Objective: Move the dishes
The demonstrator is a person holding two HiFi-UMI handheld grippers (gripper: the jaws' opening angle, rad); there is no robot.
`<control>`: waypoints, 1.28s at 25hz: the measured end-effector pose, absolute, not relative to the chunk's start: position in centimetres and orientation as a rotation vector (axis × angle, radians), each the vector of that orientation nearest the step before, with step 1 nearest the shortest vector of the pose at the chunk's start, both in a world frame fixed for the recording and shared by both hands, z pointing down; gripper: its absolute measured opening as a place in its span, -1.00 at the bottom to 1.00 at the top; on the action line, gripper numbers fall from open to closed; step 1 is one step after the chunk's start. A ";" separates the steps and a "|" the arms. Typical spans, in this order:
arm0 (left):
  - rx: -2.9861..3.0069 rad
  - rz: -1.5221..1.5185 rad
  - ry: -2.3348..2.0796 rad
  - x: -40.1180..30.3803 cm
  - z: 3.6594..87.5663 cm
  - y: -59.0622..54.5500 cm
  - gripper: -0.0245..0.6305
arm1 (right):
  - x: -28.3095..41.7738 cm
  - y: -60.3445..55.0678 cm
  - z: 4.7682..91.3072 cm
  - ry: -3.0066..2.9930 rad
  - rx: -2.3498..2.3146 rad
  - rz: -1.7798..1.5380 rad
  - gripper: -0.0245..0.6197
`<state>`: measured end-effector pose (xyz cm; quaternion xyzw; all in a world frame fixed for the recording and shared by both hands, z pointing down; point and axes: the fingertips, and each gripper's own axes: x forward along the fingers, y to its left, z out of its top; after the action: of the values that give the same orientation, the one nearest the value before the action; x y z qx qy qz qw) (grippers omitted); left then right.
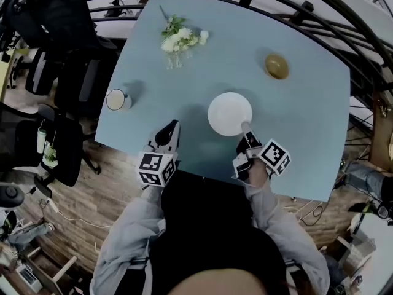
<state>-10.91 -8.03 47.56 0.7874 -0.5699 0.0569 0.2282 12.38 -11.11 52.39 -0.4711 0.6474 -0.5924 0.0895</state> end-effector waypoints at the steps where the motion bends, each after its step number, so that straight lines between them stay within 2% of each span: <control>1: 2.177 0.163 -1.553 -10.9 47.7 -8.3 -0.84 | 12.0 -11.4 52.7 1.918 -1.400 -1.765 -0.85; 15: 2.179 0.215 -1.453 -13.4 50.2 -10.8 -0.84 | 9.6 -14.2 56.1 1.884 -1.464 -1.780 -0.85; 32: 2.198 0.217 -1.353 -13.2 51.9 -11.7 -0.84 | 10.7 -14.3 59.0 1.829 -1.725 -1.846 -0.72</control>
<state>-13.21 -11.74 51.86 0.8166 -0.5026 0.0808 0.2722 10.67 -14.33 59.05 -0.5529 0.5864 -0.5918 0.0111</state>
